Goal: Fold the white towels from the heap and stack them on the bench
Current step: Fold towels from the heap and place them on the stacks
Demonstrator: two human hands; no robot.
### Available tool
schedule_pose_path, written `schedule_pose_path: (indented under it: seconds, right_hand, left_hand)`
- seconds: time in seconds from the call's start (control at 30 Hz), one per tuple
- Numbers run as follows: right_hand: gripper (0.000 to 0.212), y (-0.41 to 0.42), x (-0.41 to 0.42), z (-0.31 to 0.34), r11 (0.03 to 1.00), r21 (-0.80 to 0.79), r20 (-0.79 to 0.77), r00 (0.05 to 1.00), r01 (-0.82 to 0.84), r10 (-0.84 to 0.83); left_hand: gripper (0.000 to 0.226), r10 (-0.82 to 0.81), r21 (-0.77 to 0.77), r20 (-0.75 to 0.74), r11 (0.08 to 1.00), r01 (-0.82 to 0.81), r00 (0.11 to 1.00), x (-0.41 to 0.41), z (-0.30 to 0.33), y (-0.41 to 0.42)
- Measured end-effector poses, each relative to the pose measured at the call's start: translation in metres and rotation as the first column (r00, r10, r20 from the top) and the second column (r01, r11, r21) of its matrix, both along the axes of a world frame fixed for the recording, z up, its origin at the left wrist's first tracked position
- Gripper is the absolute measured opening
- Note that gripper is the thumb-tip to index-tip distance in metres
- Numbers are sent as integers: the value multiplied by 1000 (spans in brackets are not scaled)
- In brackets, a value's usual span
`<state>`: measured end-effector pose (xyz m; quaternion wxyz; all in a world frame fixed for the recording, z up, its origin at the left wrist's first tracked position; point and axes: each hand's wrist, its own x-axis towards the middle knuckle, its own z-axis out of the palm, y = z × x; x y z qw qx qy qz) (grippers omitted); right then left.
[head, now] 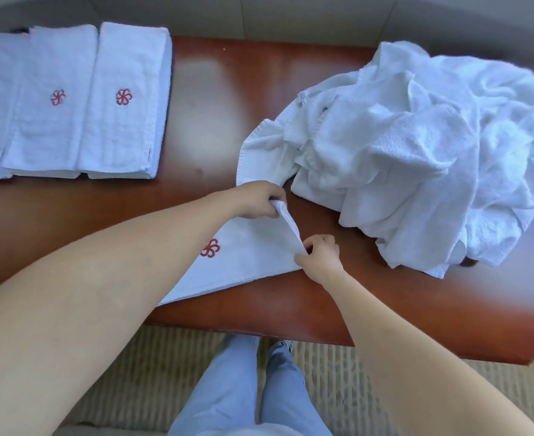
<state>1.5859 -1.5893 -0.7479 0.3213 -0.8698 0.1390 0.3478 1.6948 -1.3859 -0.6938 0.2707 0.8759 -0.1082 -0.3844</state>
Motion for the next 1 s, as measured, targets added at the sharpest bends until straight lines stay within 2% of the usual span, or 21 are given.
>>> schedule_pose_path:
  seconds: [0.1, 0.2, 0.3, 0.43, 0.57, 0.67, 0.73, 0.87, 0.93, 1.0]
  right_hand:
    - [19, 1, 5, 25, 995, 101, -74, 997, 21, -13]
    - [28, 5, 12, 60, 991, 134, -26, 1000, 18, -15]
    - [19, 15, 22, 99, 981, 153, 52, 992, -121, 114]
    - [16, 41, 29, 157, 946, 48, 272, 915, -320, 296]
    - [21, 85, 29, 221, 902, -84, 403, 814, -423, 419]
    - [18, 122, 23, 269, 877, -93, 491, 745, -471, 452]
    - [22, 145, 17, 297, 863, -87, 544, 702, -498, 460]
    - [16, 186, 6, 333, 834, -29, 586, 667, -551, 461]
    - [21, 206, 4, 342, 831, 4, 593, 671, -556, 446]
    - [22, 226, 1, 348, 844, 101, 569, 727, -526, 385]
  left_hand:
    - [15, 96, -54, -19, 994, -97, 995, -14, 29, 21]
    - [15, 172, -93, 32, 981, -169, 985, -33, 64, 37]
    - [11, 308, -103, 133, 950, -296, 942, -54, 99, 58]
    - [13, 475, -107, 290, 879, -464, 831, -87, 146, 94]
    - [13, 508, -76, 416, 846, -527, 754, -122, 197, 137]
    - [11, 557, -72, 488, 793, -605, 672, -148, 232, 172]
    - [13, 588, -76, 518, 755, -651, 621, -165, 252, 192]
    - [15, 650, -112, 541, 685, -720, 534, -188, 281, 230]
    - [17, 658, -125, 555, 671, -731, 509, -196, 288, 250]
    - [18, 659, -142, 568, 668, -730, 493, -203, 293, 270]
